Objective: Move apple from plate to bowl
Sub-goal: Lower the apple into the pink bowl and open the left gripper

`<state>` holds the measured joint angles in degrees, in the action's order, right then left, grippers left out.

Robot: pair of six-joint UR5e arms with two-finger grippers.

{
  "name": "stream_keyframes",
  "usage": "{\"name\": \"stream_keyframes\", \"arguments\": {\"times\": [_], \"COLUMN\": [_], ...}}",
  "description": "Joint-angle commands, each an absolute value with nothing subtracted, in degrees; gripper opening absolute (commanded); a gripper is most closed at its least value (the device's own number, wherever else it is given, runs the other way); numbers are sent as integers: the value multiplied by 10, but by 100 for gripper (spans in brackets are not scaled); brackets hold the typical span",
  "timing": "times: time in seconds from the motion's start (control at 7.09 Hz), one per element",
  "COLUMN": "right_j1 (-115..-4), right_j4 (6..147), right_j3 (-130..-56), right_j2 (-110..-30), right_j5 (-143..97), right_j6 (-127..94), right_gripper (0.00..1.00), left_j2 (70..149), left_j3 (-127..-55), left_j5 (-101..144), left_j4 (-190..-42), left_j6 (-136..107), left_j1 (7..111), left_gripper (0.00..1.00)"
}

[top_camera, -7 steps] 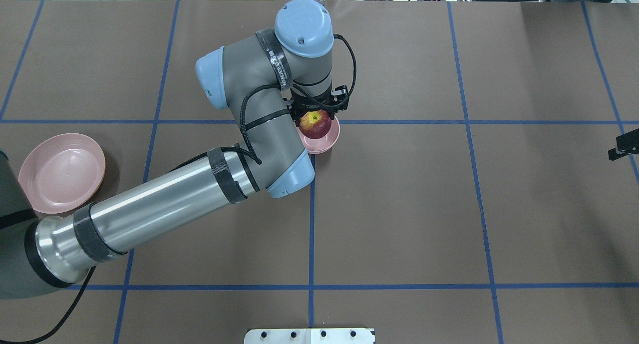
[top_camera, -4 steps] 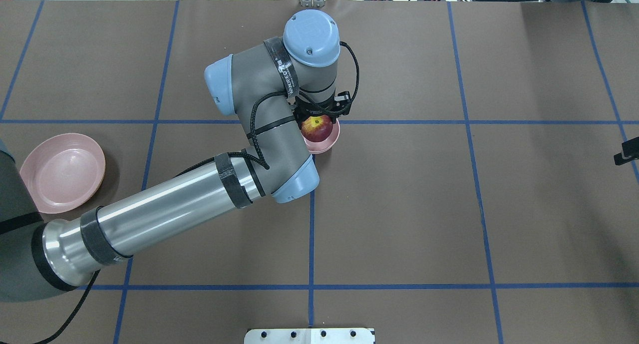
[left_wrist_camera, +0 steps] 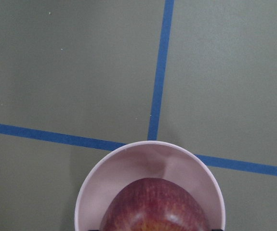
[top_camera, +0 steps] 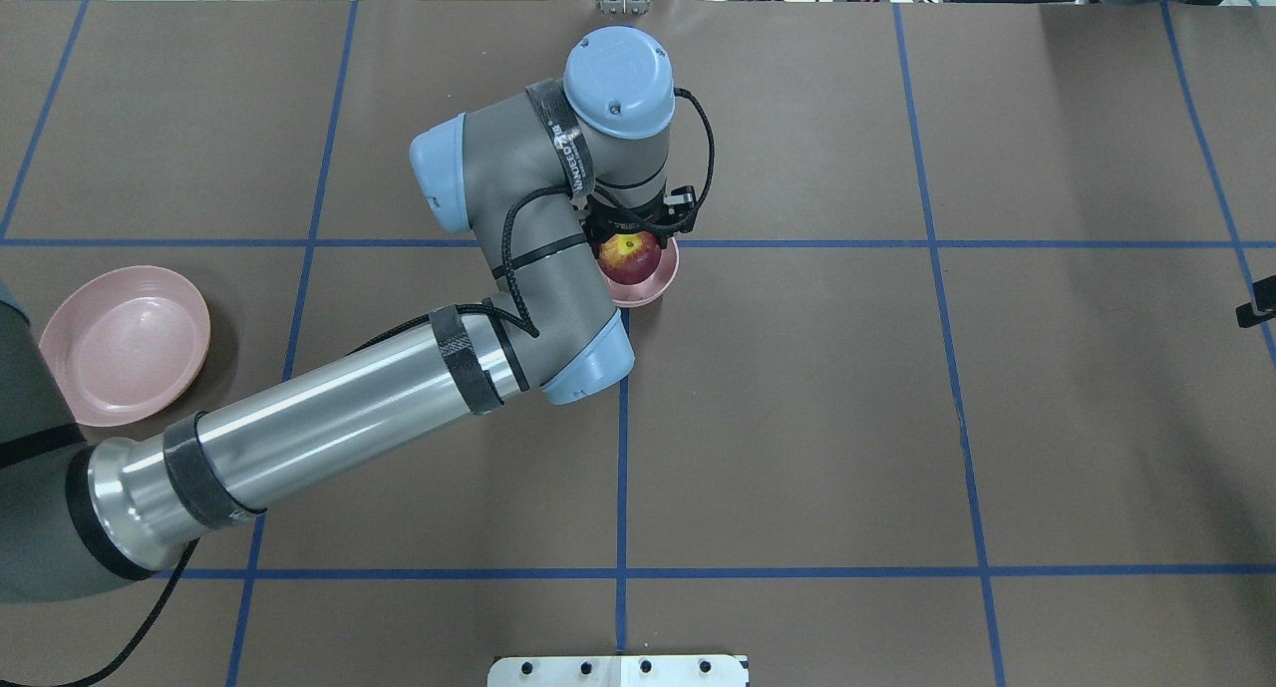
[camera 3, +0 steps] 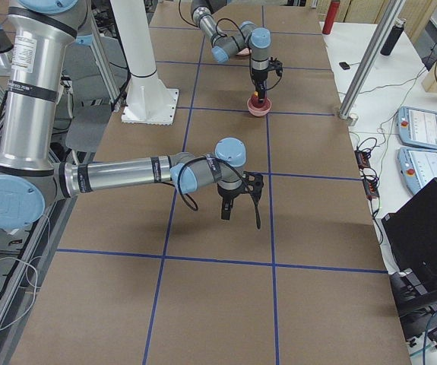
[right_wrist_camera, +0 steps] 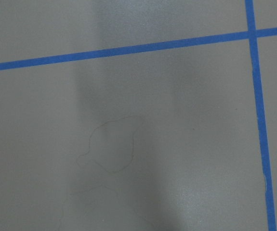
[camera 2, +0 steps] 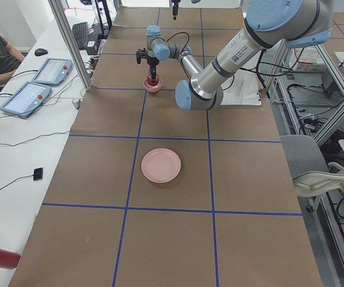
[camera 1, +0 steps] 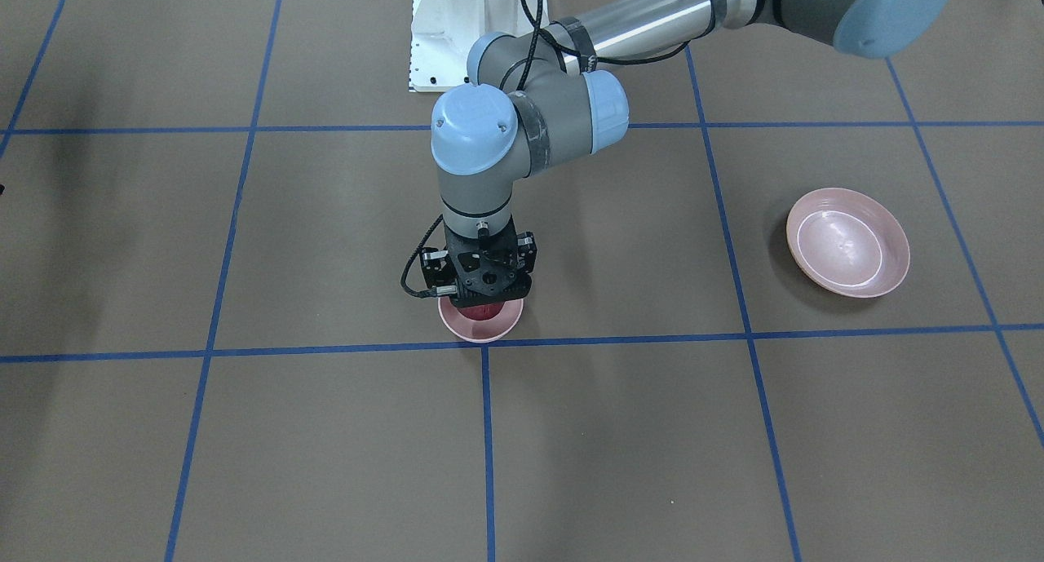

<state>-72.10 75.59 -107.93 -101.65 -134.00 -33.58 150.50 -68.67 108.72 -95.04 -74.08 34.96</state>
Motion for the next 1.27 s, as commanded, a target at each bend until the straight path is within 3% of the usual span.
{"name": "stream_keyframes", "arguments": {"times": [0.0, 0.56, 0.71, 0.99, 1.13], "right_j1": [-722, -723, -723, -723, -723], "right_j4": [756, 756, 755, 755, 755], "right_j3": [-1078, -1069, -1066, -1066, -1065], "right_j2": [-1018, -1016, -1015, -1012, -1010], "right_j5": [-1339, -1339, -1340, -1340, -1339], "right_j6": [-333, -312, -310, -309, -309], "right_gripper": [100, 100, 100, 100, 100], "left_j2": [1504, 1503, 1503, 1503, 1501], "left_j3": [-674, -675, -674, -678, -693], "left_j5": [1087, 1086, 1086, 1086, 1088], "left_j4": [-972, -971, -970, -969, -963], "left_j6": [-741, -744, -746, -748, -748], "left_j1": [349, 349, 349, 349, 351], "left_gripper": [51, 77, 89, 98, 98]}}
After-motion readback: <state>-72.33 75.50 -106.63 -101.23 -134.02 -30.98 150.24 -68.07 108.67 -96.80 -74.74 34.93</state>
